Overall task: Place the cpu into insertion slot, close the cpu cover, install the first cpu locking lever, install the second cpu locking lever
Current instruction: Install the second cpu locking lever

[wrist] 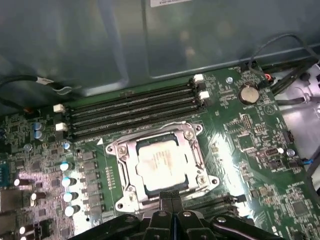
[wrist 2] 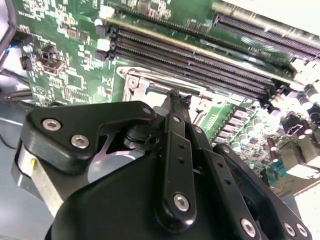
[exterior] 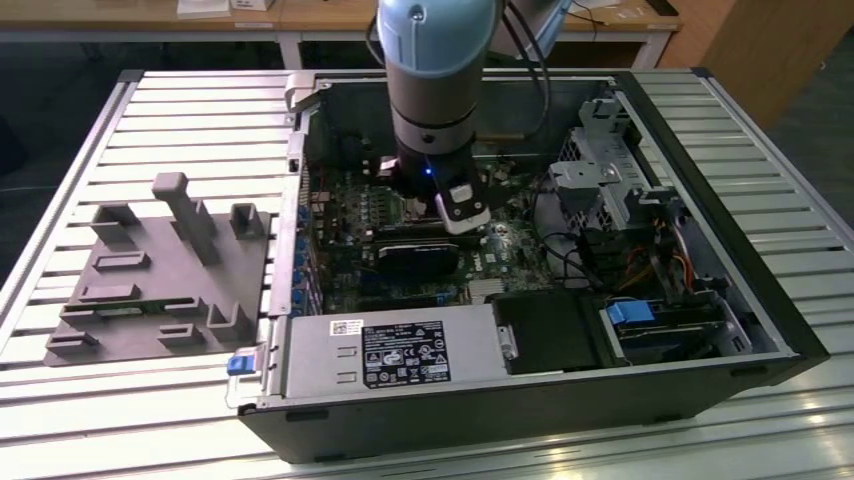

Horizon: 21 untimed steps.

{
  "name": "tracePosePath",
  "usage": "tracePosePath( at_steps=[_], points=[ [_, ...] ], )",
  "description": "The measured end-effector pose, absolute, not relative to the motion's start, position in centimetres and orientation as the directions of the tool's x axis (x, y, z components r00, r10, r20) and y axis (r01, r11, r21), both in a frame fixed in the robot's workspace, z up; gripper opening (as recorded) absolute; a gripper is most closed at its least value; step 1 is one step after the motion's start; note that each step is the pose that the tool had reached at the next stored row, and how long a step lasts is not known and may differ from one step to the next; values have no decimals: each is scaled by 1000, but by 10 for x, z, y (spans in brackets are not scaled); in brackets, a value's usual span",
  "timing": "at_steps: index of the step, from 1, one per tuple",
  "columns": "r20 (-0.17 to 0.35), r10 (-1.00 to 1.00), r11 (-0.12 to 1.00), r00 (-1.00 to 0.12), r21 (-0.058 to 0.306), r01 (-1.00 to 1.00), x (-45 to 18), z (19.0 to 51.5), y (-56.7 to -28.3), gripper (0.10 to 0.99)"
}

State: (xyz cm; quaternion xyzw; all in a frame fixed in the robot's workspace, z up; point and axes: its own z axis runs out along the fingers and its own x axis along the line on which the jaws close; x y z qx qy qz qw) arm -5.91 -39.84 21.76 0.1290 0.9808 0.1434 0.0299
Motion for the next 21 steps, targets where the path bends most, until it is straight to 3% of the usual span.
tracePosePath(
  at_steps=[9,21],
  points=[
    [-47,258,949,-965,198,244,-58,218,-378,106],
    [-49,258,951,-965,188,244,-55,220,-362,106]
  ],
)
